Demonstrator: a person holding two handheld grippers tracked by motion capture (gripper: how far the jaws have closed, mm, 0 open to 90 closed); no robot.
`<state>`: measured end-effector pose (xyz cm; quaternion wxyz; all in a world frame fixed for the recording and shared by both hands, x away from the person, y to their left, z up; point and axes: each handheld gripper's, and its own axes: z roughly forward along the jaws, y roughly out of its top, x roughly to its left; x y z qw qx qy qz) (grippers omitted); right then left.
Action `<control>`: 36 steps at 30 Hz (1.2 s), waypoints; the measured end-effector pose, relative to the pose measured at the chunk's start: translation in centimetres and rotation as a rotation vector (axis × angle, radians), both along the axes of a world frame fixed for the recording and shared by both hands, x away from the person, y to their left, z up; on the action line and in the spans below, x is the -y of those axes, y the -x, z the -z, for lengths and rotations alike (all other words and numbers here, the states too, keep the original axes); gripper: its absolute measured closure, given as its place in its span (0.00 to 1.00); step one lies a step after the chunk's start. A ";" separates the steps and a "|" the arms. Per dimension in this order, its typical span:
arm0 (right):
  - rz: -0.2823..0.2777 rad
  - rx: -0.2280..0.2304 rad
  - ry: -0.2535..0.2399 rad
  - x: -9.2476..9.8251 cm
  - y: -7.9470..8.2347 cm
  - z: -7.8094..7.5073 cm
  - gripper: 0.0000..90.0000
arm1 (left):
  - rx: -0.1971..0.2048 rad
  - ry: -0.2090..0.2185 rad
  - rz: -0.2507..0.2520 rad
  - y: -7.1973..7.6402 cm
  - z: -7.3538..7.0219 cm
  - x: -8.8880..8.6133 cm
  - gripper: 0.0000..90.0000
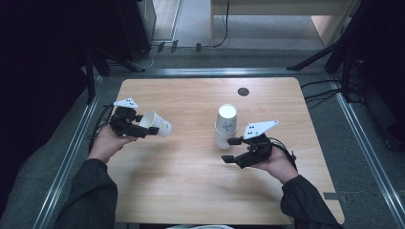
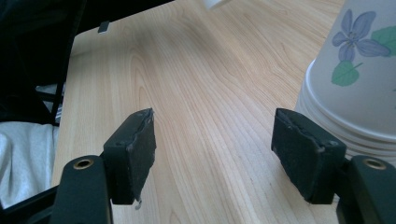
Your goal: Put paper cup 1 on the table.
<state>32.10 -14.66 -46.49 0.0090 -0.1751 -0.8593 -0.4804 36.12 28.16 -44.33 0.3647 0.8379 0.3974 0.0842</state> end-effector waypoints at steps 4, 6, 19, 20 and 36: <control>-0.004 0.005 0.006 0.0 0.0 0.0 0.35 | -0.027 -0.055 -0.026 -0.6 1.0 -0.3 0.25; -0.004 0.005 0.008 0.0 0.1 0.0 0.35 | -0.040 -0.077 -0.036 -1.0 1.4 -0.5 0.25; -0.009 -0.001 0.017 0.0 0.2 0.3 0.35 | -0.081 -0.261 -0.128 -2.2 2.5 -0.8 0.25; -0.009 0.002 0.018 0.0 0.2 0.3 0.35 | -0.084 -0.273 -0.129 -2.3 2.6 -0.8 0.25; 0.007 0.004 0.015 0.4 0.4 0.3 0.35 | -0.105 -0.401 -0.128 -2.7 3.1 -0.2 0.25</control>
